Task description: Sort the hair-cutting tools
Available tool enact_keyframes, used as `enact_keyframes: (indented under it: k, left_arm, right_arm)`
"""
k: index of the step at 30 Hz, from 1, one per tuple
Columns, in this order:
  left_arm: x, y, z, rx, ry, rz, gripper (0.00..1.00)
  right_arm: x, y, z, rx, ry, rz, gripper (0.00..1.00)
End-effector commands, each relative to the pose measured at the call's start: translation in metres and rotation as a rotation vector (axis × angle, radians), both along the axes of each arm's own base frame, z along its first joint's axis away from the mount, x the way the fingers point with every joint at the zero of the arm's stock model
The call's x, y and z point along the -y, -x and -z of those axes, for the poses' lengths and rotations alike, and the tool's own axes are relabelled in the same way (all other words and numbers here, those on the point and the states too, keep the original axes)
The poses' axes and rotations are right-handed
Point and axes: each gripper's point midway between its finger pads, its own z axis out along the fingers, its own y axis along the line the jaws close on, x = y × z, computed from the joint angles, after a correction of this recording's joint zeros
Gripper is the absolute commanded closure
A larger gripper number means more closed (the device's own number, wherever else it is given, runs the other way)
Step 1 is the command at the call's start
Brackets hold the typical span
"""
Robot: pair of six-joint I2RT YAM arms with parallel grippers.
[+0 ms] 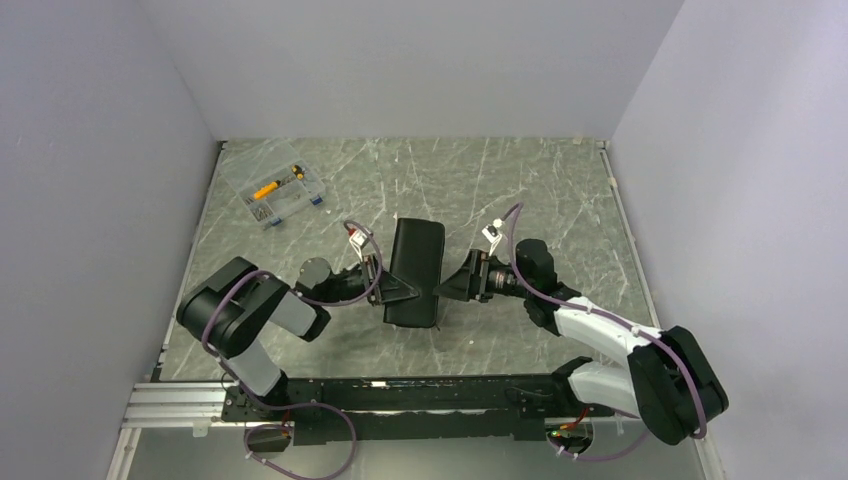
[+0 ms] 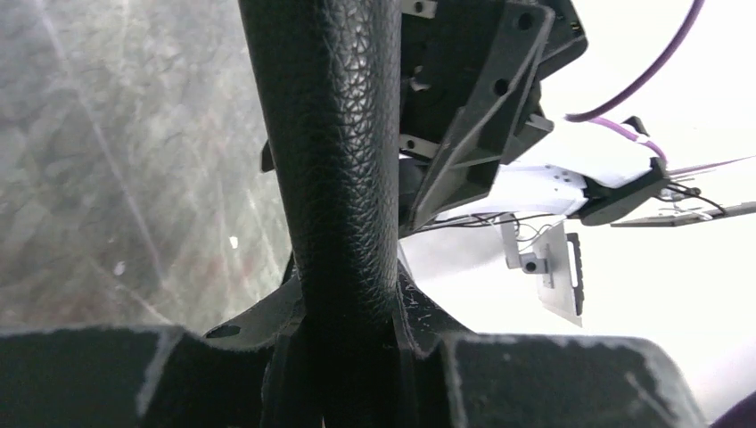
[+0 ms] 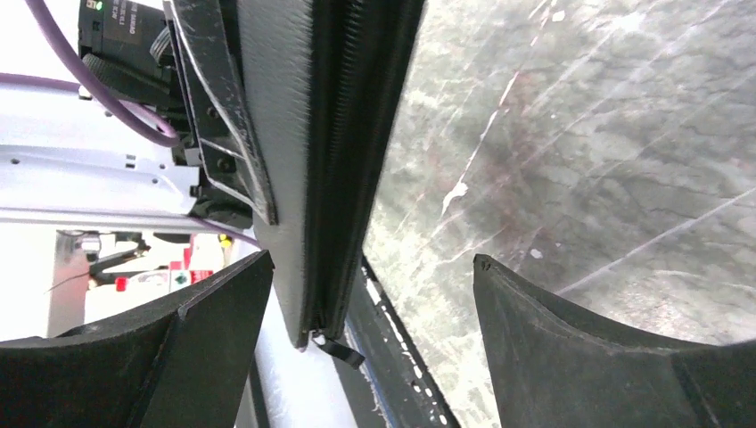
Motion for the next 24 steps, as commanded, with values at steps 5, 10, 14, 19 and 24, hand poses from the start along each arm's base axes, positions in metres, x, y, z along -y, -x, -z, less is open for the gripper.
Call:
enact_keyframes:
  k: [5,10,14,19,24]
  left_arm:
    - [-0.003,0.015,-0.087,0.228,0.213,0.058,1.00]
    - [-0.002,0.021,-0.105,0.256,0.244,0.073,1.00]
    - [0.004,0.027,-0.116,0.274,0.250,0.101,1.00]
    - [0.009,0.028,-0.122,0.283,0.235,0.102,1.00]
    - [0.012,0.026,-0.122,0.288,0.209,0.093,1.00]
  right_arm:
    - [-0.012,-0.001,-0.072,0.116,-0.154,-0.059,0.15]
    - [-0.015,-0.003,-0.090,0.118,-0.185,-0.067,0.20]
    - [-0.018,-0.005,-0.101,0.084,-0.241,-0.056,0.28]
    - [-0.018,-0.004,-0.118,0.085,-0.277,-0.055,0.43]
    - [-0.018,0.001,-0.128,0.084,-0.326,-0.064,0.59]
